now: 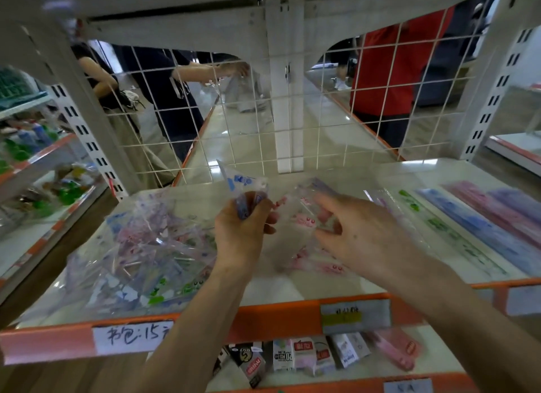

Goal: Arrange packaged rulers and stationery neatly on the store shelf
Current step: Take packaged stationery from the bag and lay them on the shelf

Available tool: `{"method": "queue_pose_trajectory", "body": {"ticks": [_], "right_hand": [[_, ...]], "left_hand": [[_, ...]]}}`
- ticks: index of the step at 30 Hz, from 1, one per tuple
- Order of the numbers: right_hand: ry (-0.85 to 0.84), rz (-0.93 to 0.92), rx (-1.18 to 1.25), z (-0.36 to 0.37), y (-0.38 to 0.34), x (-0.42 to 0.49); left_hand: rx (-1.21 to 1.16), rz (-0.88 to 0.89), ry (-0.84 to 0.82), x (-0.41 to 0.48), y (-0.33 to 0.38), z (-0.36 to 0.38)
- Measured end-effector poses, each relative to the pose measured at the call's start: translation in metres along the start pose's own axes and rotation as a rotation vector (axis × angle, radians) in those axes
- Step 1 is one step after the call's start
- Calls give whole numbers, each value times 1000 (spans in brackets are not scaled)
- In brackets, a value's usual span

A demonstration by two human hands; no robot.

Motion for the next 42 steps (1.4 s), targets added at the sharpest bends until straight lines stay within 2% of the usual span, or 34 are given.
{"method": "queue_pose_trajectory", "body": {"ticks": [2, 5, 11, 17, 21, 27, 29, 32, 34, 42], "right_hand": [[-10, 64, -11, -4, 10, 1], [-123, 122, 13, -2, 28, 0], [-312, 114, -32, 5, 41, -25], [-350, 66, -182, 14, 27, -33], [-313, 3, -123, 28, 10, -26], [-359, -71, -73, 41, 2, -25], [-332, -36, 18, 31, 3, -20], [-156, 90, 223, 10, 9, -5], [-107, 148, 355, 15, 8, 5], [-255, 279, 839, 50, 8, 18]], "left_hand": [[-13, -6, -44, -2, 0, 5], [-15, 2, -76, -4, 2, 9], [-74, -8, 15, -4, 7, -1], [-101, -35, -27, -8, 8, 5], [-133, -44, -89, -9, 8, 9], [-309, -132, -247, -10, 2, 22], [-376, -170, -272, -9, 0, 23], [-428, -210, -274, -9, -1, 24], [-449, -236, -266, -9, -1, 25], [-597, -314, -341, -9, -1, 33]]}}
Point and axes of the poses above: each hand's wrist, its own x-axis towards the middle knuckle, its own z-axis out of the palm, y = z × x, the point moved 10 cm from there along x, towards the middle knuckle
